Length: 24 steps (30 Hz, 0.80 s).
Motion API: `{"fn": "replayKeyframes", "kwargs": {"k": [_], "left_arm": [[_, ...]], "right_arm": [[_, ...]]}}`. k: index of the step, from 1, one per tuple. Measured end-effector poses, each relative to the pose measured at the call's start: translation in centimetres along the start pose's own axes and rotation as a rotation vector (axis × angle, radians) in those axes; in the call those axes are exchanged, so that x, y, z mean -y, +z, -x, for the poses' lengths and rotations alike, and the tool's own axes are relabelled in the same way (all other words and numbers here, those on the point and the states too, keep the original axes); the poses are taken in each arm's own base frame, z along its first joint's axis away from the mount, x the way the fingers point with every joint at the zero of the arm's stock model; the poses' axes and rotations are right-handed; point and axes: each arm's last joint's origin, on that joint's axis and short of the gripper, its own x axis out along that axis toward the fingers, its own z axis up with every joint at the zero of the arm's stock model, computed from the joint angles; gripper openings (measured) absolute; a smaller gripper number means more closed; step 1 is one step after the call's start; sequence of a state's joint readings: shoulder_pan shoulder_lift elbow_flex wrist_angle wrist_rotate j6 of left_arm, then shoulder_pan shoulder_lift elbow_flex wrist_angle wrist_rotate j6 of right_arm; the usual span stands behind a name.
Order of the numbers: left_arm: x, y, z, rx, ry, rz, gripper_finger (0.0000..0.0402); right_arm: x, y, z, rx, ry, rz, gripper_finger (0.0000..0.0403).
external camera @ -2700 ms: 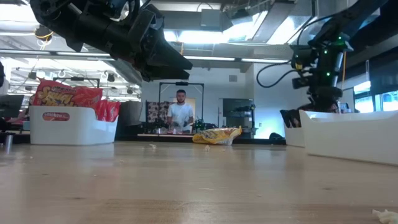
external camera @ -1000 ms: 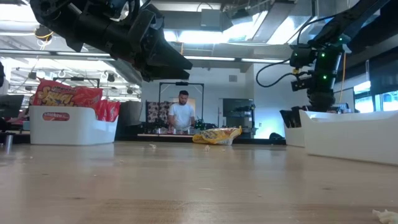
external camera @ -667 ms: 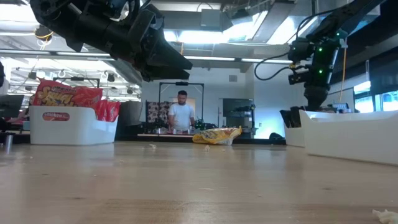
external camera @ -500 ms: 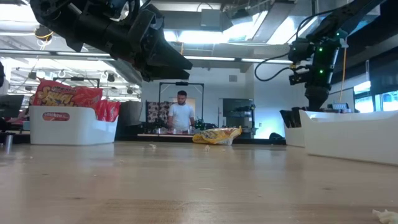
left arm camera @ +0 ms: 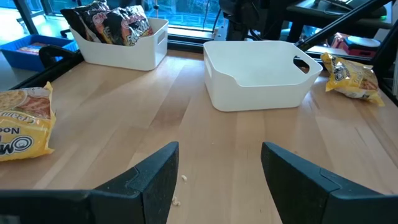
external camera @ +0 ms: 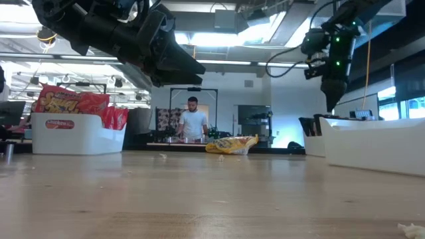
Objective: Sort Maruchan noodles
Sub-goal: Put the black noodle into the top right white bin
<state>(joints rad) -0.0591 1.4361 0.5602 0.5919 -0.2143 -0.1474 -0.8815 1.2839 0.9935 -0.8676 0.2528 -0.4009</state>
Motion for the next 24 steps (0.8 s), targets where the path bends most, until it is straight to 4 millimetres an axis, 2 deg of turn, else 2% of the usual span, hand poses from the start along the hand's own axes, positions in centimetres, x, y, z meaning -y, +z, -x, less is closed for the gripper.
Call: {"fn": "replayKeyframes", "kwargs": {"k": [6, 13, 16, 19, 24], "left_arm": [[0.1, 0.0, 0.0, -0.005, -0.034, -0.001, 0.0224], [1.0, -0.2, 0.1, -0.054, -0.074, -0.038, 0.0224], [2.0, 0.8, 0.2, -0.135, -0.088, -0.050, 0.0224], [3.1, 1.8, 0.5, -0.305, -0.077, -0.056, 0.0224], [5.2, 3.7, 2.0, -0.570, -0.074, -0.016, 0.0224]], "right_arm": [[-4.8, 2.2, 1.7, 0.179, 0.323, -0.039, 0.0243], [-12.6, 4.0, 3.5, 0.473, 0.537, 0.128, 0.0243], [-15.5, 4.1, 4.4, 0.608, 0.573, 0.195, 0.0243], [-17.8, 3.8, 5.2, 0.717, 0.602, 0.244, 0.0243], [-20.6, 2.7, 5.9, 0.769, 0.675, 0.318, 0.0243]]}}
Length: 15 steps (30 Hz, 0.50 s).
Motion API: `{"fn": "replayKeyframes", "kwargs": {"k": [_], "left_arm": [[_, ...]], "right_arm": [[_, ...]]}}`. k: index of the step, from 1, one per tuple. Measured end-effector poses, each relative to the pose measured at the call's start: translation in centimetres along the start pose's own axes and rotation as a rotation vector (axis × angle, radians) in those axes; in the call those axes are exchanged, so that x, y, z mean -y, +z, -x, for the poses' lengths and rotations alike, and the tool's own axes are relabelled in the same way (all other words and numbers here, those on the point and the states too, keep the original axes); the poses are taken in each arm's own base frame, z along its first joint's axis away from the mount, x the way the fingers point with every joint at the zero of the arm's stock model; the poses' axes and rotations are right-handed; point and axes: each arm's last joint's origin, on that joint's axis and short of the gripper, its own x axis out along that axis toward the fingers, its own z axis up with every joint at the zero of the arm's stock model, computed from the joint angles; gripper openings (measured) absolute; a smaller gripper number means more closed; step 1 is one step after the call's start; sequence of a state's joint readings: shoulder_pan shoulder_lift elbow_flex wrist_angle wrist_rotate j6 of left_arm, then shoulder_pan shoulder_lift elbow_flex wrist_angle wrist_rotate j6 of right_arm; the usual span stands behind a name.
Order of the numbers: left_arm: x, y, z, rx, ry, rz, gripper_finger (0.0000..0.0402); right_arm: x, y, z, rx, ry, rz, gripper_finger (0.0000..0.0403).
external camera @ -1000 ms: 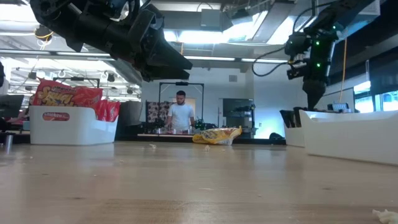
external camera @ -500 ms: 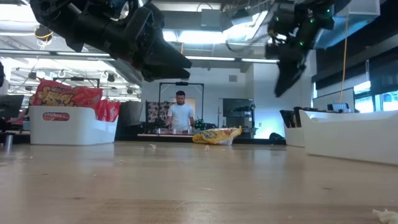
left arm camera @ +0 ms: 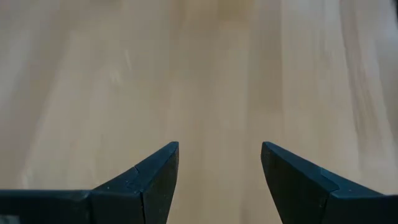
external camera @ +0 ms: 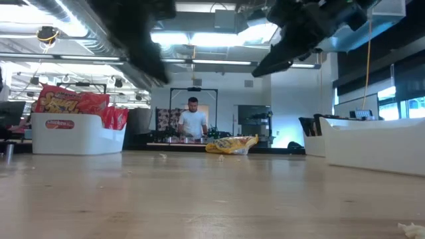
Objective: Sort Maruchan noodles
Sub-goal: Put the black noodle into the top right white bin
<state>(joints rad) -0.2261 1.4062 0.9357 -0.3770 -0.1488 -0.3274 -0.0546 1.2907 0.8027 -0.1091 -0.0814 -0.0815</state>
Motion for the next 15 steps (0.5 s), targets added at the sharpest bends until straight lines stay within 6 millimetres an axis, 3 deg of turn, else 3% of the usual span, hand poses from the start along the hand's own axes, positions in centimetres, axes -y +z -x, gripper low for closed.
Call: {"fn": "replayKeyframes", "kwargs": {"k": [8, 15], "left_arm": [[3.1, -0.8, 3.6, -0.300, -0.038, 0.146, 0.0224], [4.3, -3.9, 6.7, -0.497, 0.029, 0.187, 0.0224]], "right_arm": [[-2.6, -1.2, -1.7, 0.021, 0.054, 0.038, 0.0243], [-2.8, -1.2, -2.8, 0.058, 0.033, 0.061, 0.0243]]}}
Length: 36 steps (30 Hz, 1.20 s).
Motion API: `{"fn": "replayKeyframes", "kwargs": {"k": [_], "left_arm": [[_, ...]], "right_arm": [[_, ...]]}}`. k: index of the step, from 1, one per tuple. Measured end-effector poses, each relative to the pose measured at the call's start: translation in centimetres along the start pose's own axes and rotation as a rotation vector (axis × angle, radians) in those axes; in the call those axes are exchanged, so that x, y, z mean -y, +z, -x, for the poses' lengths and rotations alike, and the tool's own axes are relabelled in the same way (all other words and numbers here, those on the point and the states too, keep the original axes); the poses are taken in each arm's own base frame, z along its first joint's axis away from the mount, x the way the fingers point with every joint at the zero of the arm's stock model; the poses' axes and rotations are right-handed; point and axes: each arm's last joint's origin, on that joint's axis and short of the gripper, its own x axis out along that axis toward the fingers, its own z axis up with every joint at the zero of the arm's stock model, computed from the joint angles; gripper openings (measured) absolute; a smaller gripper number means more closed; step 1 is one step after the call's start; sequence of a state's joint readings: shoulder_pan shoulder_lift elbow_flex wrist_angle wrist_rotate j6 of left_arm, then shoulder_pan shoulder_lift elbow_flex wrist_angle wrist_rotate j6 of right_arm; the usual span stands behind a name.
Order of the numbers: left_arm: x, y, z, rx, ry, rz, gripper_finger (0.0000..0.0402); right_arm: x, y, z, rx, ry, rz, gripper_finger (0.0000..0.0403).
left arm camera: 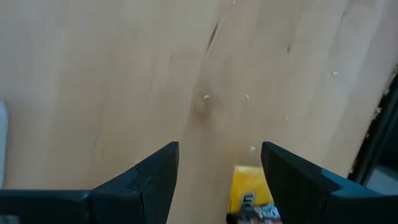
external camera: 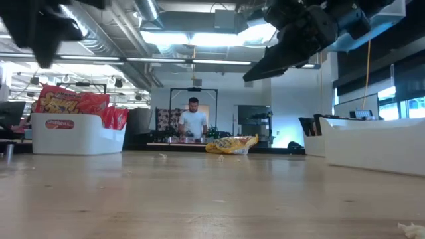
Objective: Sort Maruchan noodles
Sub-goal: Put the black noodle into the top right white bin
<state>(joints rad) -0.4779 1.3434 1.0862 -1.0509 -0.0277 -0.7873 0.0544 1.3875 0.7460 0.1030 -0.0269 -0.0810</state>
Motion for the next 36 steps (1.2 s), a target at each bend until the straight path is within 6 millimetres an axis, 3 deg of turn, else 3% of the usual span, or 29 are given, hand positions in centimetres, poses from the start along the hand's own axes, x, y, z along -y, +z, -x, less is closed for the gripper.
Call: {"fn": "replayKeyframes", "kwargs": {"k": [7, 12, 17, 30, 36], "left_arm": [[-1.3, -4.4, 3.0, 0.087, -0.117, 0.128, 0.0224], [-3.9, -7.8, 3.0, 0.092, -0.121, 0.330, 0.0224], [-5.2, -9.0, 1.6, 0.091, -0.142, 0.513, 0.0224], [-5.2, -11.5, -3.3, -0.261, -0.223, 0.434, 0.0224], [-4.7, -11.6, -5.0, -0.281, -0.347, 0.434, 0.0224]], "right_arm": [[-0.2, -0.1, -0.4, -0.001, 0.017, -0.005, 0.0243], [-0.2, -0.2, -0.5, -0.006, 0.021, -0.024, 0.0243], [-0.2, -0.1, -0.5, 0.003, 0.015, -0.025, 0.0243], [-0.2, -0.6, -1.7, 0.000, 0.018, -0.023, 0.0243], [-0.2, -0.5, -1.7, 0.010, 0.019, -0.022, 0.0243]]}}
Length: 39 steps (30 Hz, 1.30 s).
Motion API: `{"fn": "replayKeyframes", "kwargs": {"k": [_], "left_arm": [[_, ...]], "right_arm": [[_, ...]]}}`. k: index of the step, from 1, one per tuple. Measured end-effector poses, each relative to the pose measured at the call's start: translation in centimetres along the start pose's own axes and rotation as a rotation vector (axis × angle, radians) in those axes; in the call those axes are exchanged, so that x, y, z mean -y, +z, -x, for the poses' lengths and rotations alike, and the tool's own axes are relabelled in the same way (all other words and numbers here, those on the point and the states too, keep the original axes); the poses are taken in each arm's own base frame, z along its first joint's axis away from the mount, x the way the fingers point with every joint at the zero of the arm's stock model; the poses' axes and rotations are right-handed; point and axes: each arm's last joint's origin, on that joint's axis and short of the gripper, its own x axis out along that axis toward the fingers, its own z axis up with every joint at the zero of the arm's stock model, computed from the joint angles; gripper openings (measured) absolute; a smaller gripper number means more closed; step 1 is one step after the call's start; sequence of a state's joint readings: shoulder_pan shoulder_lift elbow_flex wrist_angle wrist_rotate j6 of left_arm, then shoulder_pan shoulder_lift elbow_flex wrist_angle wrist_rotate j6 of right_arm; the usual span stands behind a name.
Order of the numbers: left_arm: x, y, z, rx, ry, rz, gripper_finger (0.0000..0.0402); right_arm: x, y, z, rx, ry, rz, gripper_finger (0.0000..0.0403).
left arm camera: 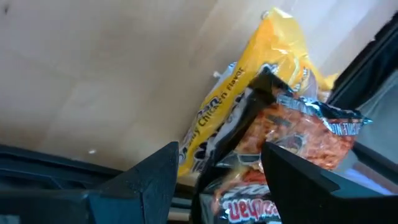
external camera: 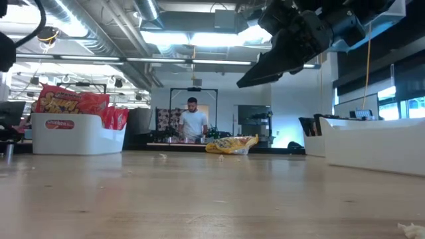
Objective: Sort Maruchan noodles
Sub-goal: Put the black noodle into the top right white bin
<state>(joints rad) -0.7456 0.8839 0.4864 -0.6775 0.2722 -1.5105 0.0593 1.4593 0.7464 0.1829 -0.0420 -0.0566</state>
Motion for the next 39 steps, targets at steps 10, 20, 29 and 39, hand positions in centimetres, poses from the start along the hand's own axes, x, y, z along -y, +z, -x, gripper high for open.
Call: {"fn": "replayKeyframes", "kwargs": {"k": [10, 20, 29, 39], "left_arm": [[-0.1, 0.2, -1.0, -0.002, -0.072, -0.048, 0.0224], [0.3, 0.8, -0.9, 0.170, -0.108, -0.089, 0.0201], [0.9, 1.0, -1.0, 0.229, -0.142, -0.131, 0.0157], [0.8, 1.0, -2.0, 0.151, -0.085, -0.119, 0.0156]], "right_arm": [[0.0, 0.0, 0.0, 0.002, 0.002, 0.003, 0.0243], [0.0, 0.0, 0.0, 0.005, 0.002, 0.003, 0.0243], [0.0, 0.0, 0.0, 0.004, -0.008, 0.004, 0.0243], [0.0, 0.0, 0.0, 0.003, -0.008, 0.006, 0.0243]]}}
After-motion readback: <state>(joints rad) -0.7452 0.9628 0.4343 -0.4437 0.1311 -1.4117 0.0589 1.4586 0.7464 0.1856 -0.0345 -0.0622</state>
